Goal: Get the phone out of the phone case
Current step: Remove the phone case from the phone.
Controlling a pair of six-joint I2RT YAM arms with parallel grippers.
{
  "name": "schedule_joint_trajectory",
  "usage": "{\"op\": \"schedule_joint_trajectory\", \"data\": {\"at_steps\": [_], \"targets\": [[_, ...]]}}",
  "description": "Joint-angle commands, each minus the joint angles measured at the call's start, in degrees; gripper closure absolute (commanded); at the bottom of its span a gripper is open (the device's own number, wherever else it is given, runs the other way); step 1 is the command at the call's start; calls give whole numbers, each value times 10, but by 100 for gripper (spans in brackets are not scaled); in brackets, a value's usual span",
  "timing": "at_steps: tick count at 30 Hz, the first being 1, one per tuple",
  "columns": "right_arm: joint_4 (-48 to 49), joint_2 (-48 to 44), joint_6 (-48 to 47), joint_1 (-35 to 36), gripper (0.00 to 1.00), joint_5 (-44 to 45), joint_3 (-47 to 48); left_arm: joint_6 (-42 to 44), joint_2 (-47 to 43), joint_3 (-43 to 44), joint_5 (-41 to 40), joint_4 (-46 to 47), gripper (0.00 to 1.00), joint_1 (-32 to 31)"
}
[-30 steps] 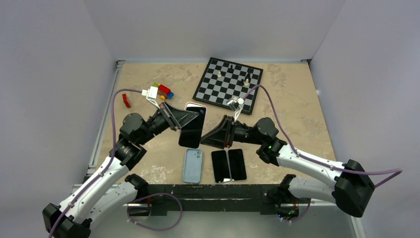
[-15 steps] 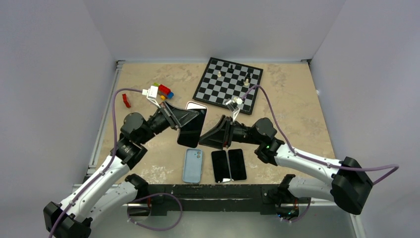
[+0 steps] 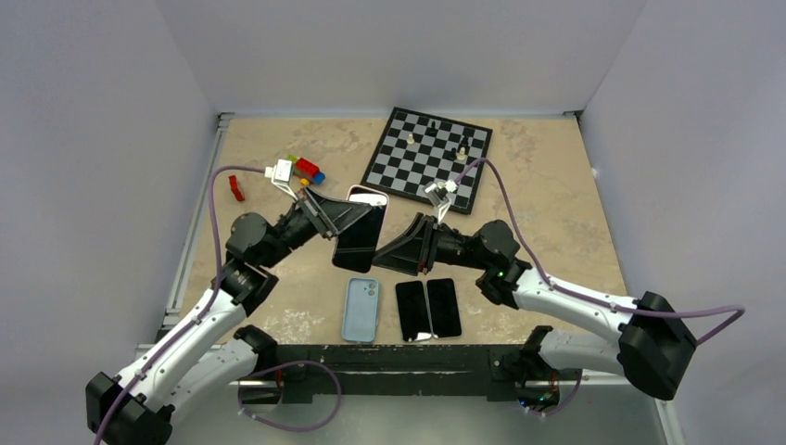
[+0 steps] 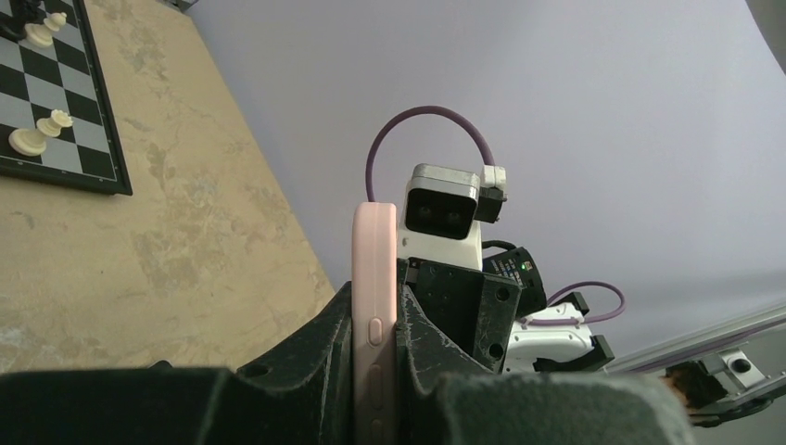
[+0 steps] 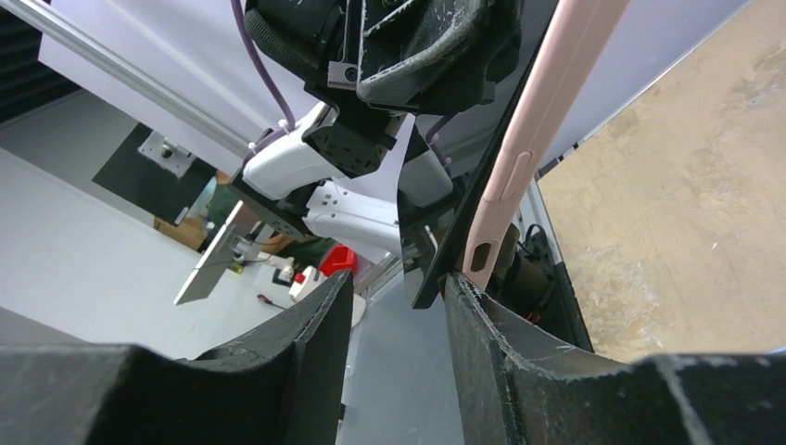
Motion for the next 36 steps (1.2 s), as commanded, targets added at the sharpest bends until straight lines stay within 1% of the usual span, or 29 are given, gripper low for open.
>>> {"op": "schedule_joint_trajectory", "data": {"at_steps": [1,5,9,12,13,14,16,18,20,24,25,28,31,33,35,36], "targets": [[21,28,27,21,54,40,41,-58,-5,-12,9,79,100,-25],[7,29,34,21,55,64,64,-54,-17,-28,9,71,100,-29],[-39,28,42,20,56,112,74,-54,-33,-39,6,68,100,-31],[-110,26,5,20,56,162,92,-54,-45,-44,0,65,100,-31],[-142,30,-11,20,56,162,105,-55,-49,-43,-5,62,100,-31],[-145,35,-23,21,56,154,111,-59,-52,-42,-11,58,100,-31],[-119,44,-33,21,57,124,108,-67,-54,-36,-26,42,100,-31],[-114,46,-45,24,57,100,108,-78,-52,-32,-40,26,100,-31],[-119,38,-48,24,57,99,98,-85,-42,-29,-40,36,100,-31],[-78,21,6,15,58,119,72,-90,-13,-28,-9,73,100,-32],[-44,24,22,9,59,112,67,-92,-9,-32,-3,84,100,-32],[32,43,64,-8,64,82,63,-88,-4,-38,12,98,100,-32],[89,63,87,-17,73,63,68,-76,-5,-37,32,100,100,-31],[117,73,94,-21,82,52,70,-69,-5,-37,47,99,100,-31],[120,71,93,-25,93,43,73,-56,-6,-34,61,92,100,-31],[118,66,91,-28,99,40,71,-48,-8,-30,72,80,97,-31]]}}
